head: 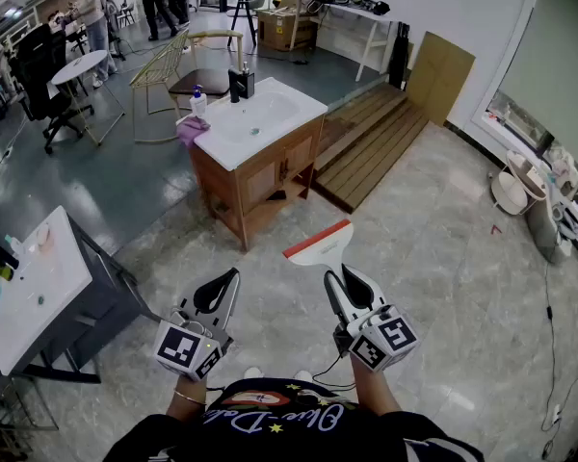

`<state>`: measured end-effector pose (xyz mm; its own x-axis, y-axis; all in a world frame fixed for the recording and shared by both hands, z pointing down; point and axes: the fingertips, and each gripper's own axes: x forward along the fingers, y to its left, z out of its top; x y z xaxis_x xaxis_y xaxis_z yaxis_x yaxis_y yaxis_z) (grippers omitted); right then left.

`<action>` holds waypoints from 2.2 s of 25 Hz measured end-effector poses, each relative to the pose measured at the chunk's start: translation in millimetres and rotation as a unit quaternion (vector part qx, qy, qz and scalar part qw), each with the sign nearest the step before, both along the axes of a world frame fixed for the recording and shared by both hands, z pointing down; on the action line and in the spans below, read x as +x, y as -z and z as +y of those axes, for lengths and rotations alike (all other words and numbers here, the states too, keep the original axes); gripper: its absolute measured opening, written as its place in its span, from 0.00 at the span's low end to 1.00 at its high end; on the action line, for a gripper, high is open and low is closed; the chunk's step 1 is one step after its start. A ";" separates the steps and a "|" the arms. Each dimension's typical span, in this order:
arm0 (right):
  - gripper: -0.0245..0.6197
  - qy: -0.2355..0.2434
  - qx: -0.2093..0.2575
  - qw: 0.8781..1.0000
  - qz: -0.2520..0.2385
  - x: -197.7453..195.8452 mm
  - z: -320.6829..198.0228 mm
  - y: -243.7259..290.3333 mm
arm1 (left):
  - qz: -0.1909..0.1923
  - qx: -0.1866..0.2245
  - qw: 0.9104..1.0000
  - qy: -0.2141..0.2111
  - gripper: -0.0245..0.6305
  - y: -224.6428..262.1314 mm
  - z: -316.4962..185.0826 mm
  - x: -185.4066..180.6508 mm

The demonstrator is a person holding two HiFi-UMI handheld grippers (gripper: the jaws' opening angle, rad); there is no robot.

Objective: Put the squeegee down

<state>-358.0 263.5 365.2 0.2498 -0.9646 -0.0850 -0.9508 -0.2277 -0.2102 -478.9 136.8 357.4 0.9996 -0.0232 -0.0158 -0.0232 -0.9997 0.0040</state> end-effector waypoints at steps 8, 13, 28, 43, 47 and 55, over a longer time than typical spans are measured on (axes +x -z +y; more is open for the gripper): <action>0.21 0.003 0.015 1.000 -0.011 2.1 5.9 -0.4 | -0.004 0.003 1.000 -0.007 0.05 0.2 8.9 8.7; 0.21 0.006 0.025 0.999 -0.029 5.9 13.2 -2.7 | -0.010 0.005 1.000 -0.007 0.05 -1.3 15.3 11.3; 0.21 0.002 0.041 0.998 -0.051 24.5 44.9 -8.0 | -0.026 0.013 1.000 -0.010 0.05 -3.9 45.5 26.5; 0.21 0.006 0.056 0.996 -0.065 35.4 78.3 -10.3 | -0.038 0.025 0.999 -0.017 0.05 -5.7 81.1 37.9; 0.21 0.007 0.065 0.995 -0.072 36.7 81.2 -8.1 | -0.040 0.026 0.999 -0.015 0.05 -3.3 82.4 39.8; 0.21 -0.001 0.061 0.995 -0.073 43.9 86.0 -12.9 | -0.035 0.026 0.999 -0.031 0.05 -5.6 85.1 58.4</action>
<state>-314.1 349.5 378.1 0.2704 -0.9486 -0.1645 -0.9072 -0.1939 -0.3734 -420.5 221.9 363.0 0.9978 0.0376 0.0538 0.0401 -0.9981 -0.0469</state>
